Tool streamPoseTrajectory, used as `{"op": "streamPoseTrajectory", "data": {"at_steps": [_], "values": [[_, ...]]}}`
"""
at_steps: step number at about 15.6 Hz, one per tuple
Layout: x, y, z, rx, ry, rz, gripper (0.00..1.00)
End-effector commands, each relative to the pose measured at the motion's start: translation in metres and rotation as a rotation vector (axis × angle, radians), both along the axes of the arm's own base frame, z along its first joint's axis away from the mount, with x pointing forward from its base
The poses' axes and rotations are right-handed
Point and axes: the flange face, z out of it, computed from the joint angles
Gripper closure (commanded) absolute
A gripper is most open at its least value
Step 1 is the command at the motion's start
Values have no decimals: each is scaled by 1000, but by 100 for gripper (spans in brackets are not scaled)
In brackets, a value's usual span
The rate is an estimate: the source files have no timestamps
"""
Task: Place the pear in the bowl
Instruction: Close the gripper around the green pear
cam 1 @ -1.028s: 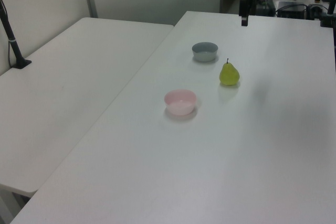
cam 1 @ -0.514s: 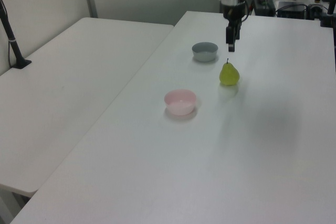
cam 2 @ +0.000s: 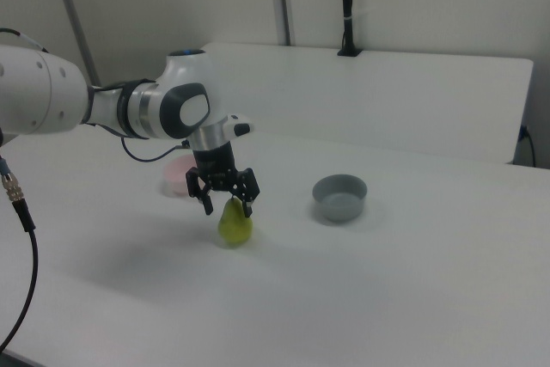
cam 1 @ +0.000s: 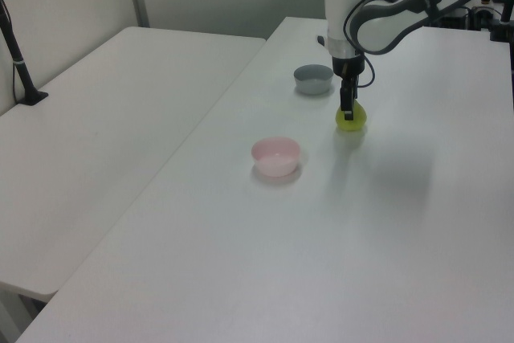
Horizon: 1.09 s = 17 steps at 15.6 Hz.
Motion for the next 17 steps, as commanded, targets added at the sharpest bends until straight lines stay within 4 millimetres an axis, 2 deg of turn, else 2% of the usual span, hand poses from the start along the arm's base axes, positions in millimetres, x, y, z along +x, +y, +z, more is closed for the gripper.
{"op": "streamPoseTrajectory", "data": {"at_steps": [1,7,9,12,13,14,17], "values": [[-7,-2,-16,-25,16,83,0],[-10,-3,-37,-40,6,104,1],[-10,-4,-37,-41,7,107,19],[-10,-6,-33,-38,8,132,56],[-11,-8,-25,-35,4,138,67],[-10,-8,-18,-34,-6,135,69],[-12,-6,33,-24,-39,109,69]]}}
